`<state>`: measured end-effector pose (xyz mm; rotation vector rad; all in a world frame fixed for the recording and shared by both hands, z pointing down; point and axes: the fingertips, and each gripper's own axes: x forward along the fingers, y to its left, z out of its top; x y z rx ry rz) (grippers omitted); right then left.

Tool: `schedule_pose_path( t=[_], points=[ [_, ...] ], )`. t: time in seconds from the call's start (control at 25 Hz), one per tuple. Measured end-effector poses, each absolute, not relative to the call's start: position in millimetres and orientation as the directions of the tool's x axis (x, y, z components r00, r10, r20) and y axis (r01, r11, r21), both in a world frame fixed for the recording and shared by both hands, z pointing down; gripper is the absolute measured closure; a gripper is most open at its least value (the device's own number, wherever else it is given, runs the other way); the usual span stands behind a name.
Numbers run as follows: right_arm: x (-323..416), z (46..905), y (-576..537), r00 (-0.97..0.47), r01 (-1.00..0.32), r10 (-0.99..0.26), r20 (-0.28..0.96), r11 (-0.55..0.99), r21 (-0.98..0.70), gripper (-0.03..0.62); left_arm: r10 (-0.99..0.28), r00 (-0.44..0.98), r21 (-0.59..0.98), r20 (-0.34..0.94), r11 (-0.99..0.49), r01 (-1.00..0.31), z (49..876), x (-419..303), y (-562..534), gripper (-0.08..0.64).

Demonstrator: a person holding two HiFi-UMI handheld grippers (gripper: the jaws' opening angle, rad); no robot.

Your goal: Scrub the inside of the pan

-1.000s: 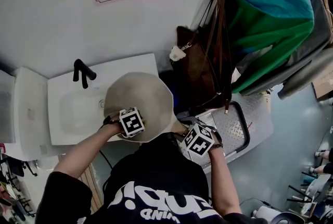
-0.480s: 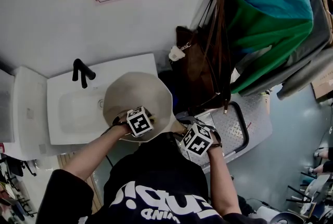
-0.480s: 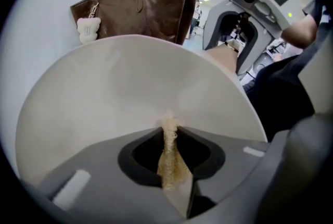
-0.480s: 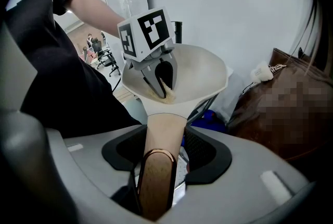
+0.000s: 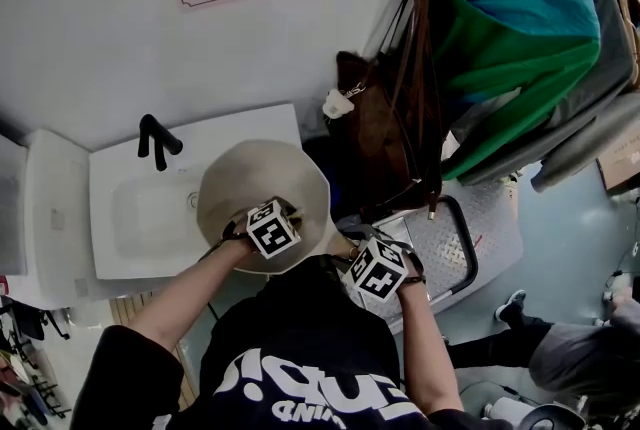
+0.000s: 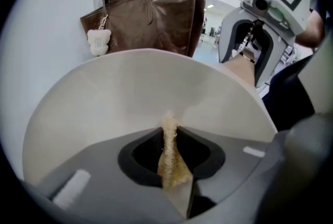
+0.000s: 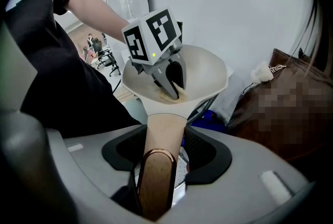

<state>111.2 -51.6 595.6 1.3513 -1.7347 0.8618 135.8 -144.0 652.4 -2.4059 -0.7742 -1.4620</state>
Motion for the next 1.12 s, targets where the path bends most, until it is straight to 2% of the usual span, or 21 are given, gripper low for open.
schedule_pose_path(
  t=[0.48, 0.88, 1.12],
  points=[
    [110, 596, -52, -0.151, -0.977, -0.469, 0.87, 0.205, -0.059, 0.362, 0.215, 0.47, -0.023, 0.856, -0.893, 0.45, 655, 169, -178, 0.483],
    [111, 595, -51, -0.152, -0.978, -0.48, 0.864, 0.2, -0.06, 0.362, 0.13, 0.501, -0.082, 0.856, -0.922, 0.379, 653, 183, -216, 0.483],
    [111, 595, -52, -0.151, -0.978, -0.486, 0.861, 0.197, -0.061, 0.362, 0.066, 0.485, -0.148, 0.872, -0.909, 0.39, 654, 181, -240, 0.483]
  ],
)
